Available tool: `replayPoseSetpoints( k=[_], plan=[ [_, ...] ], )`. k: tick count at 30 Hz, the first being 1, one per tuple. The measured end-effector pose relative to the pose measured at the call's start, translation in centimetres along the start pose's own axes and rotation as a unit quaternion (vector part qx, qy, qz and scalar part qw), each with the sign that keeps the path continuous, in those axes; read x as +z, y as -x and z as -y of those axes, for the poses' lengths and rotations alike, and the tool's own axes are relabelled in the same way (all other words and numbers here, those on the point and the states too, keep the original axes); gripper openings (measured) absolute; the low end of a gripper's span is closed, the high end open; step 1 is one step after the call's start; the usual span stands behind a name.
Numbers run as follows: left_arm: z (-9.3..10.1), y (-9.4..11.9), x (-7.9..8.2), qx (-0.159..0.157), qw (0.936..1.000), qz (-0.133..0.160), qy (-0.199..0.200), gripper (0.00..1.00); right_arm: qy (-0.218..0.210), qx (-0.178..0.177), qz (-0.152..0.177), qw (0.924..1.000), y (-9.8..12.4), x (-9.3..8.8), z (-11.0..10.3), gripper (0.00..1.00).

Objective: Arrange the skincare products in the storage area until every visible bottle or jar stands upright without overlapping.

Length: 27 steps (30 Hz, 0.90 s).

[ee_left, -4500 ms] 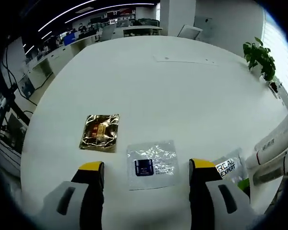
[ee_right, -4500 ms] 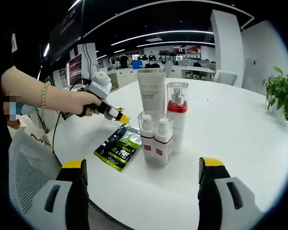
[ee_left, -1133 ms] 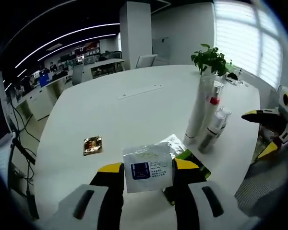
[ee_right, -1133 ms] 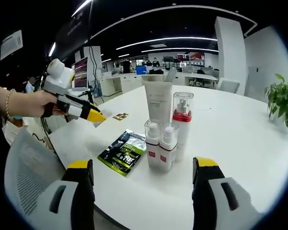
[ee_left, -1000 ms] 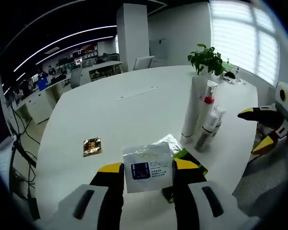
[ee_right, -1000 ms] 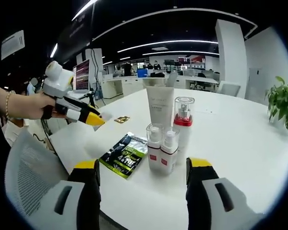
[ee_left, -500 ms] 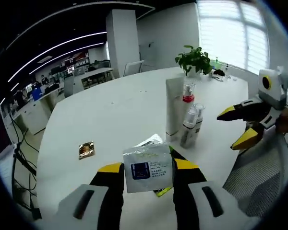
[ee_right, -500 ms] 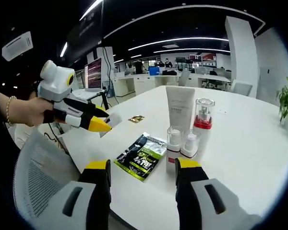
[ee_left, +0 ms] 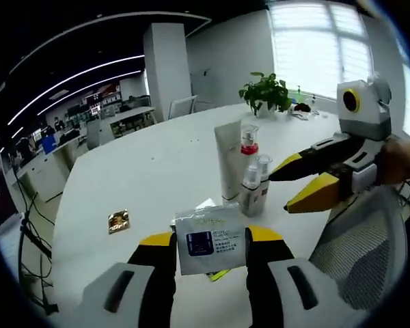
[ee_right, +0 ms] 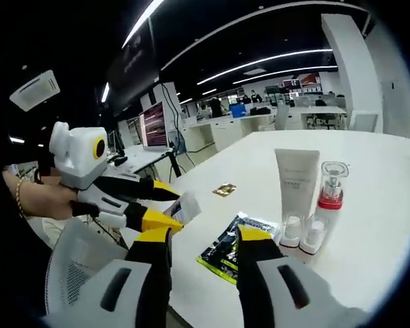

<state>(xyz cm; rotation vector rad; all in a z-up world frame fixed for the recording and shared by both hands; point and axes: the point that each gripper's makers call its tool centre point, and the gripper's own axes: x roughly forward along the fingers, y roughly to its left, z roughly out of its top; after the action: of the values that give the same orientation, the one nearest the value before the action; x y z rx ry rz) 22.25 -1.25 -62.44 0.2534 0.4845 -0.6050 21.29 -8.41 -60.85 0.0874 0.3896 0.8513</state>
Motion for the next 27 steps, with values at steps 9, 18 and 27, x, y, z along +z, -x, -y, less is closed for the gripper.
replayPoseSetpoints(
  k=[9, 18, 27],
  plan=[
    [1.2, 1.1, 1.2, 0.004, 0.9994, 0.018, -0.029, 0.37, -0.043, 0.045, 0.022, 0.9978, -2.0, 1.1, -1.4, 0.20],
    [1.7, 1.3, 2.0, 0.003, 0.9986, 0.031, -0.043, 0.37, -0.088, 0.052, 0.021, 0.9946, -2.3, 0.8, -1.6, 0.11],
    [1.6, 1.2, 1.8, -0.009, 0.9991, 0.036, -0.021, 0.37, -0.105, 0.079, 0.024, 0.9910, -2.0, 1.1, -2.7, 0.01]
  ],
)
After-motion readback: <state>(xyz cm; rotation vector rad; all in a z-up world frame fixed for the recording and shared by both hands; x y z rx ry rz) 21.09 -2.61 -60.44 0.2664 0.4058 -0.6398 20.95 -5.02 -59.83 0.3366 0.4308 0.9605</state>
